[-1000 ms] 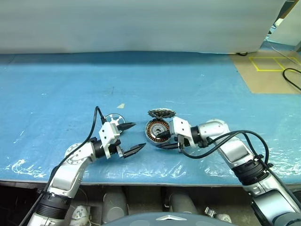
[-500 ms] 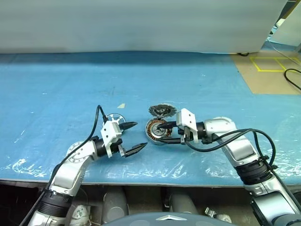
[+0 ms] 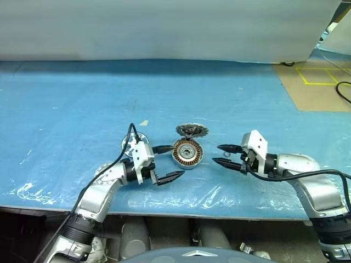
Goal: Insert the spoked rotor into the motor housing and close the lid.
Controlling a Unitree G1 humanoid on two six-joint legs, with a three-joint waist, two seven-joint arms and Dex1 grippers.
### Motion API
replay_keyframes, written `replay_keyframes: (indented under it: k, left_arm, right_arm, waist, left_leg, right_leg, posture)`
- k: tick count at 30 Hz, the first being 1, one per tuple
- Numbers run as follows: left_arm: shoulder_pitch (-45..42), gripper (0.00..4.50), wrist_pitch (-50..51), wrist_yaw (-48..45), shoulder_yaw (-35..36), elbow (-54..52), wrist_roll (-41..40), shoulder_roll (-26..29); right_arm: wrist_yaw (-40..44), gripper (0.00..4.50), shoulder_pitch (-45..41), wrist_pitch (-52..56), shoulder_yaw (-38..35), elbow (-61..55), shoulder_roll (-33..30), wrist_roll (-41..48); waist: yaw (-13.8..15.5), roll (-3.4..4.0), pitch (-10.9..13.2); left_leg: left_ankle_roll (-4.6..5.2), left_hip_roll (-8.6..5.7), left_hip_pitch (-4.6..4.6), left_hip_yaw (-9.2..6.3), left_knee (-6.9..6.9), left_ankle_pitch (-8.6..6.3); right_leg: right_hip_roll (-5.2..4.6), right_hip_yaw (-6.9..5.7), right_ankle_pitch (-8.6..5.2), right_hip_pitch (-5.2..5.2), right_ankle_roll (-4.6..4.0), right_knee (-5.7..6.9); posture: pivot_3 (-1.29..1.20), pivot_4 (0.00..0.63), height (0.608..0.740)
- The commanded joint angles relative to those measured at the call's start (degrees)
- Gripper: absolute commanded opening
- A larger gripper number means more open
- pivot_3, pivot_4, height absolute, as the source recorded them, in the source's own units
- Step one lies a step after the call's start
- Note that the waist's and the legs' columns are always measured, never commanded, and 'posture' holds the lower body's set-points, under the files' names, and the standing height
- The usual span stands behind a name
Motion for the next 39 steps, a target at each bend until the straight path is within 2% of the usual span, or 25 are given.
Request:
replay_keyframes:
  k: [1, 4, 15, 20, 27, 39]
  left_arm:
    - [-0.68, 4.5, -1.5, -1.4, 0.09, 0.49, -0.37, 0.0]
    - [-1.58, 4.5, -1.47, -2.0, 0.75, 1.22, -0.59, 0.55]
    - [-0.77, 4.5, -0.36, -1.51, 2.02, -0.62, -0.87, 2.39]
    - [-0.63, 4.5, 0.43, -1.18, 2.5, -1.51, -1.06, 2.89]
    - [-1.01, 4.5, 0.43, -1.13, 3.01, -1.1, -0.66, 3.5]
    - [-0.93, 4.5, 0.09, -0.9, 2.64, -0.87, -0.36, 3.25]
  right_arm:
    - [-3.02, 2.33, 0.89, -1.93, -4.06, -0.35, -0.09, 0.09]
    - [-5.23, 2.33, 1.46, -3.39, -4.86, 1.88, -0.13, -1.48]
    - [-3.75, 2.33, 1.81, -5.33, -1.07, 5.24, 0.02, -2.49]
    - [-5.91, 2.33, 0.66, -7.04, 2.68, 9.44, -0.45, -7.73]
    - [-7.75, 2.33, -1.65, -8.92, 4.42, 13.0, 0.71, -10.44]
    - [-4.78, 2.33, 0.17, -6.05, 3.95, 13.37, -1.27, -8.78]
  waist:
    - [0.01, 0.0, 0.0]
    - [0.09, 0.01, -0.01]
    - [0.05, 0.04, -0.02]
    - [0.05, 0.04, -0.02]
    - [0.0, 0.05, -0.02]
    - [0.03, 0.05, -0.03]
  left_leg:
    - [0.0, 0.0, 0.0, 0.0, -0.01, 0.0]
    - [0.0, -0.01, -0.01, 0.0, -0.03, 0.0]
    - [0.0, -0.05, -0.03, 0.0, -0.05, 0.0]
    - [0.0, -0.05, -0.03, 0.0, -0.04, 0.0]
    - [0.0, -0.06, -0.02, 0.0, -0.04, 0.0]
    - [0.01, -0.06, 0.01, 0.0, -0.04, 0.0]
  right_leg:
    - [0.0, 0.0, 0.0, 0.0, 0.0, -0.02]
    - [-0.01, -0.02, 0.0, 0.01, 0.01, -0.04]
    - [-0.04, -0.04, -0.04, 0.01, 0.07, -0.08]
    - [-0.06, -0.04, -0.04, 0.02, 0.07, -0.08]
    - [-0.06, -0.04, -0.05, 0.02, 0.08, -0.08]
    - [-0.07, -0.04, -0.05, 0.11, 0.07, -0.09]
  posture:
    - [0.0, 0.15, 0.74]
    - [0.0, 0.15, 0.74]
    - [0.0, 0.15, 0.74]
    - [0.0, 0.15, 0.74]
    - [0.0, 0.15, 0.74]
    - [0.0, 0.15, 0.74]
